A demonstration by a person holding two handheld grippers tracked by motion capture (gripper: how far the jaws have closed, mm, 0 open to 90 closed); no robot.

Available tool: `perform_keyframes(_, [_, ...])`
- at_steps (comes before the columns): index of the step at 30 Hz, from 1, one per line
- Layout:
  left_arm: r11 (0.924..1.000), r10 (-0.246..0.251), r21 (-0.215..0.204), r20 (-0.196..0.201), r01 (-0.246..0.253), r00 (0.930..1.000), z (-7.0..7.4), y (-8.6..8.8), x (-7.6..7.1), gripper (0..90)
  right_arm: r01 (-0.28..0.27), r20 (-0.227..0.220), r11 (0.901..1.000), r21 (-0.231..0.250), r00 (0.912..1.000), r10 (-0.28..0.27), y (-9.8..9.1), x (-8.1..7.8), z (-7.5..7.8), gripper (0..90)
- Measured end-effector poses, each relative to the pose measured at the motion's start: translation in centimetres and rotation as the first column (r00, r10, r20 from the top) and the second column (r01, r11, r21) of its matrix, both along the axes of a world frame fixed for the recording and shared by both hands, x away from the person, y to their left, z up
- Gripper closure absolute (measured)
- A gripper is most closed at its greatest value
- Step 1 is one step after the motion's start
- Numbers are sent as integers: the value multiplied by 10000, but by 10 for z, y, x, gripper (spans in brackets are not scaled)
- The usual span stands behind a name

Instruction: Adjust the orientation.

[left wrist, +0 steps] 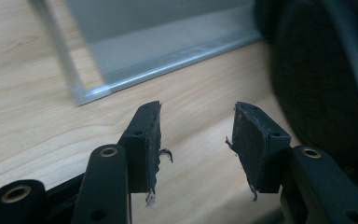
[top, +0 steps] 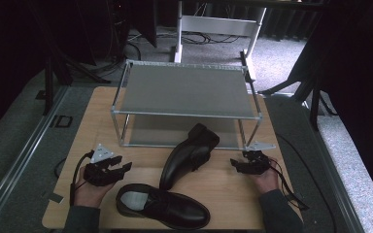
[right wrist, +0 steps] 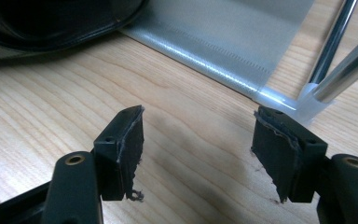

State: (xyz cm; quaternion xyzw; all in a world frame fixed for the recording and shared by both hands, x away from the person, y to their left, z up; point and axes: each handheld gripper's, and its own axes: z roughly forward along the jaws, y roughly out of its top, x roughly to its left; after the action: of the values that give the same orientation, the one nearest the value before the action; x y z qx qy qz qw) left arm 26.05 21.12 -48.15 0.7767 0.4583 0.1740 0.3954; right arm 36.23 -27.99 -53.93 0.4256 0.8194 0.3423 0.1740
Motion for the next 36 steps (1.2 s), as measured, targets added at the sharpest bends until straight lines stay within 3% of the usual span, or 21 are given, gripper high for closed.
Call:
perform_keyframes(1, [10000,0,0,0,0,10000,0,0,0,528,0,0,10000,0,10000,0,0,0,0,331])
perform_keyframes(2, [9993,-379,36,32,379,9993,5,-4,-6,533,-24,49,10000,17,10000,24,0,-1,2,330])
perform_keyframes(3, [9993,-379,36,32,379,9993,5,-4,-6,533,-54,84,10000,14,10000,54,1,-1,3,330])
perform_keyframes(5, [9962,-874,29,68,874,9961,10,-9,-14,536,-106,89,9999,76,9999,105,2,-2,5,330])
perform_keyframes(11, [9888,-1490,43,-60,1490,9888,11,-13,-24,552,-236,278,9996,143,9993,232,7,-1,12,330])
perform_keyframes(17, [9758,-2181,92,-404,2186,9751,5,-16,-31,568,-432,566,9988,224,9975,419,18,4,20,364])
perform_keyframes(18, [9710,-2381,100,-518,2389,9699,4,-17,-33,572,-518,618,9984,231,9968,503,23,8,22,371])
perform_keyframes(19, [9710,-2381,100,-518,2389,9699,4,-17,-33,573,-518,618,9984,231,9968,503,23,8,22,371])
perform_keyframes(20, [9662,-2560,142,-689,2576,9642,1,-18,-34,573,-577,710,9981,193,9959,562,28,12,23,379])
perform_keyframes(25, [9604,-2687,468,-1064,2748,9573,-6,-21,-31,588,-745,887,9971,120,9934,732,37,23,24,390])
perform_keyframes(29, [9620,-2528,717,-1311,2635,9586,-11,-21,-28,647,-801,1029,9968,-24,9915,799,49,36,25,408])
perform_keyframes(36, [9614,-2545,747,-1249,2649,9590,-12,-19,-28,693,-1150,1098,9932,-169,9871,1162,69,55,23,520])
